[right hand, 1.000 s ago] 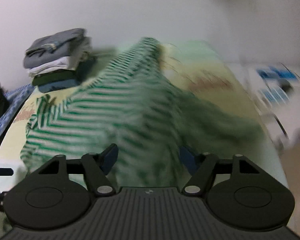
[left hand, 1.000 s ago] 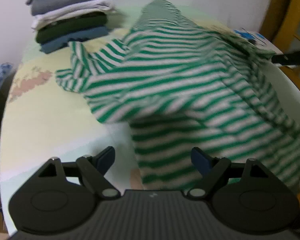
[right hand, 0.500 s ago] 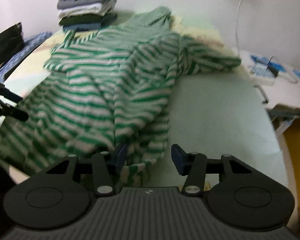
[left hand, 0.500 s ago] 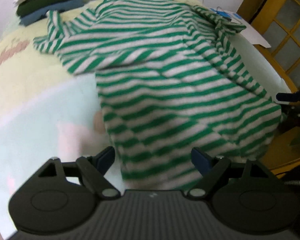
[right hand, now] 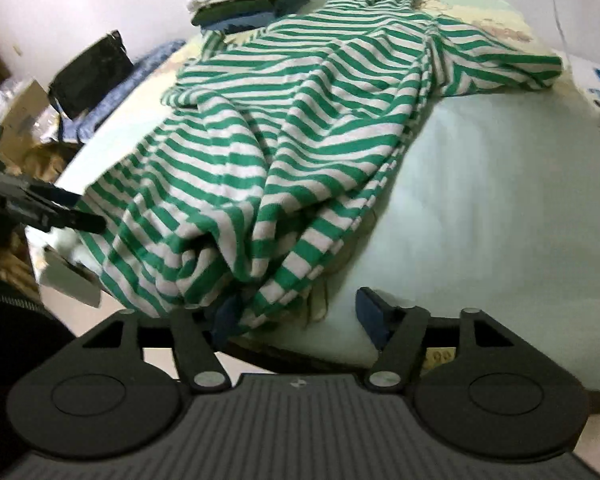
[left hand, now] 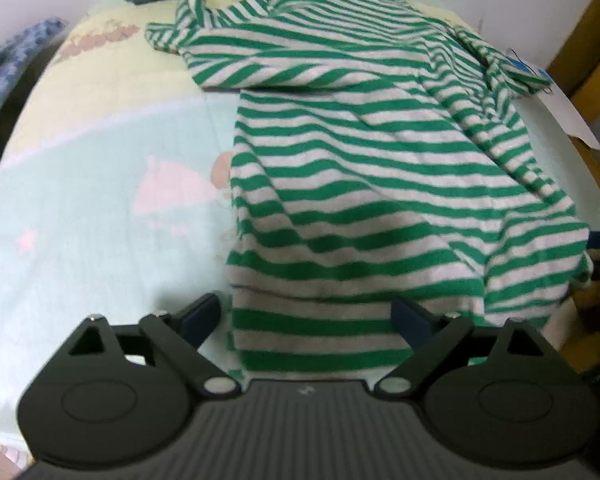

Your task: Fold clothes

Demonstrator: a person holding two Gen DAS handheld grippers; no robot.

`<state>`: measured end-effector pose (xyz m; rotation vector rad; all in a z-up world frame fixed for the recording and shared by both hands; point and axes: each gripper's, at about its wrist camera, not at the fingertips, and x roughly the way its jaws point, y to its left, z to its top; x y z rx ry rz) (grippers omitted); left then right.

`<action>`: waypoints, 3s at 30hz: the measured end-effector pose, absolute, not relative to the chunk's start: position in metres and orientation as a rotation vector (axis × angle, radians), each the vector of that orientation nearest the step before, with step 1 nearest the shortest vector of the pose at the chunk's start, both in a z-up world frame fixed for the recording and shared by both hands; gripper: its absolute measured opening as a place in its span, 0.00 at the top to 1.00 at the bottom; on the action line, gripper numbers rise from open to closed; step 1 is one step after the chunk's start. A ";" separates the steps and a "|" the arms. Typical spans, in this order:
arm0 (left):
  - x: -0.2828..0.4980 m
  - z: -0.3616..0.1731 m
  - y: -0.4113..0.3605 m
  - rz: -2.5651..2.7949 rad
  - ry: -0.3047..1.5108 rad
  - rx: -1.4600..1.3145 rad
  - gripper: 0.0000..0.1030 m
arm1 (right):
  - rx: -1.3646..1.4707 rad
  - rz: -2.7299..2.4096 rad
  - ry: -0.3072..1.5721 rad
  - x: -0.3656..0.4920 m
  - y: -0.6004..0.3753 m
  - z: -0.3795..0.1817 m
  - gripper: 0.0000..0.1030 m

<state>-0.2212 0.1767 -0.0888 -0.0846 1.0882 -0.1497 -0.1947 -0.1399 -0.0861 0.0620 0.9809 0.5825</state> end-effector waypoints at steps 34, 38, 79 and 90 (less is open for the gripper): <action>-0.332 0.017 0.150 0.071 0.926 -0.125 0.99 | 0.215 0.825 1.014 -0.177 -0.262 -0.014 0.91; -0.327 -0.012 0.154 0.107 1.004 -0.104 0.95 | 0.218 0.692 1.086 -0.168 -0.262 -0.043 0.80; -0.082 -0.071 0.136 -0.133 0.886 0.183 0.56 | -0.104 0.072 0.725 0.000 -0.139 -0.065 0.36; -0.067 -0.093 0.163 -0.139 0.931 0.122 0.38 | 0.140 -0.271 0.728 -0.031 -0.217 -0.058 0.91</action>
